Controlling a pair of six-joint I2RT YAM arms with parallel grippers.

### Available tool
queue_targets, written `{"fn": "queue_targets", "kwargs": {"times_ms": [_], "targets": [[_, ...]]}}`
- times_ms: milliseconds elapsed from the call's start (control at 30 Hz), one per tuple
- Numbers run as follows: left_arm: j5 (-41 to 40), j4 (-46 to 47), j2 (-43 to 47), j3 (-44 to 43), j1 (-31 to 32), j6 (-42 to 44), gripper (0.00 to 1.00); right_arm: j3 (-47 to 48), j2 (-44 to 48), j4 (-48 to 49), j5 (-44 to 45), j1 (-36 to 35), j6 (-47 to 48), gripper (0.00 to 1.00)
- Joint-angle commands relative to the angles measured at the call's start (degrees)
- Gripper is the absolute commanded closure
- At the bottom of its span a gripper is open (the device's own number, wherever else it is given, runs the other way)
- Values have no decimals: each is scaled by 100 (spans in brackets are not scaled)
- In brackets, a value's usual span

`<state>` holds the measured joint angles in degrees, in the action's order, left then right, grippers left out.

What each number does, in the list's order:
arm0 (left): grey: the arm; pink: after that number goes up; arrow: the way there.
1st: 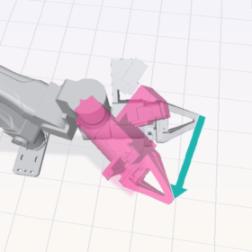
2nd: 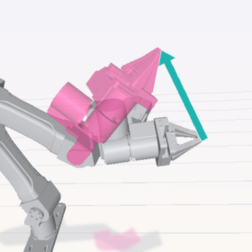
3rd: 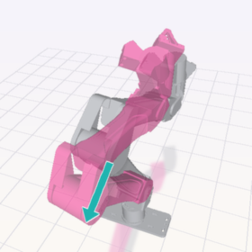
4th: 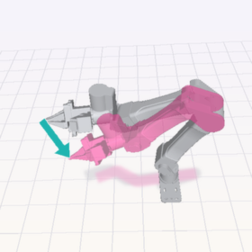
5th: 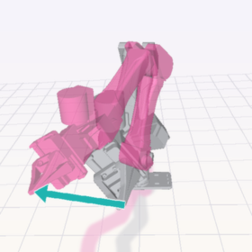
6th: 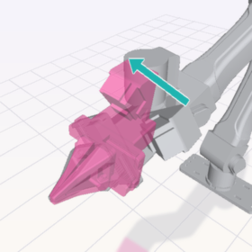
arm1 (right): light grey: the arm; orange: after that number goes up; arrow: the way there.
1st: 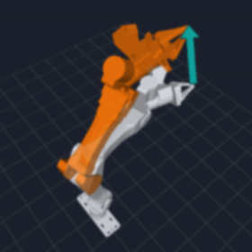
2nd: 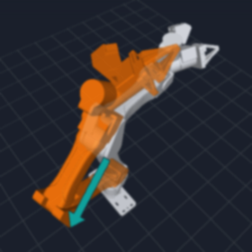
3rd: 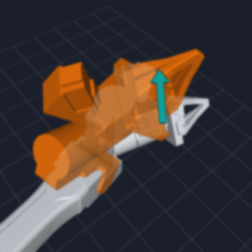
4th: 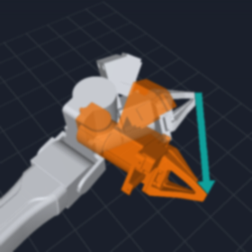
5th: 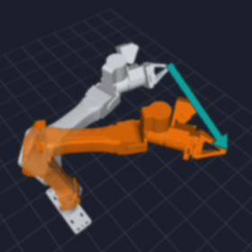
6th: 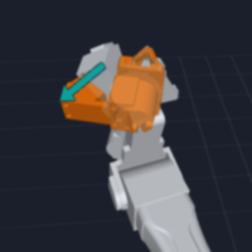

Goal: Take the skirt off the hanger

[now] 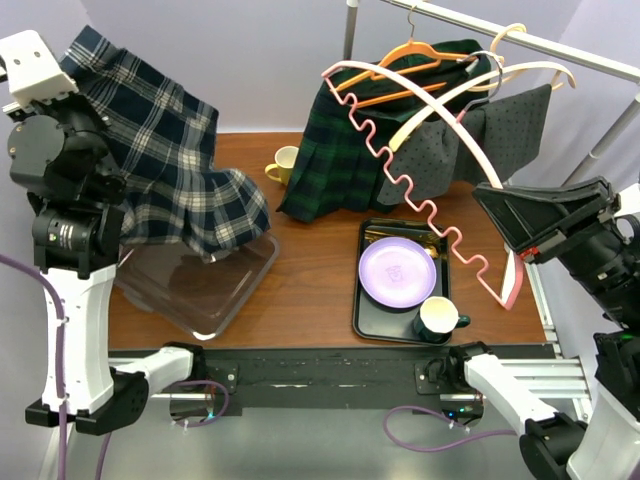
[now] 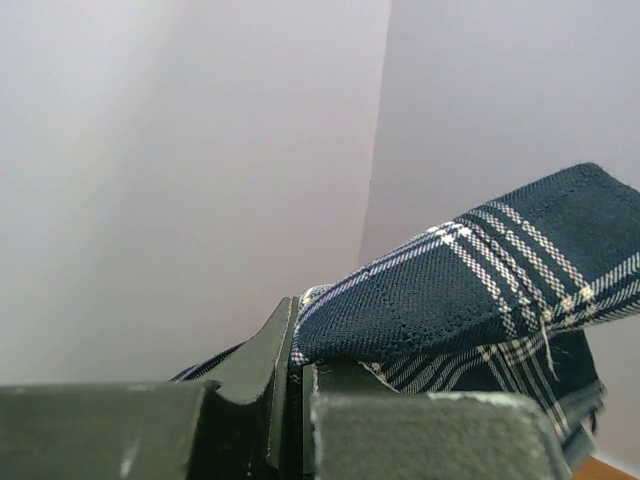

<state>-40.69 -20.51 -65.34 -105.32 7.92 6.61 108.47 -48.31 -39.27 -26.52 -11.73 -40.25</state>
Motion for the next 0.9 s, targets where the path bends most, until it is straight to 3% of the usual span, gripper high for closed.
{"fn": "queue_targets", "kwargs": {"times_ms": [0, 233, 733, 867], "targets": [[-412, 258, 22, -226, -28, 340, 100, -80, 59, 420, 60, 12, 61, 100], [-1213, 558, 127, -94, -19, 859, 100, -203, 85, 472, 68, 12, 61, 100], [-957, 302, 136, 117, -19, 525, 100, -546, 138, 666, 95, 4, -27, 100], [-880, 74, 39, -601, -19, 517, 100, -440, 68, 604, 95, 4, 8, 100]]}}
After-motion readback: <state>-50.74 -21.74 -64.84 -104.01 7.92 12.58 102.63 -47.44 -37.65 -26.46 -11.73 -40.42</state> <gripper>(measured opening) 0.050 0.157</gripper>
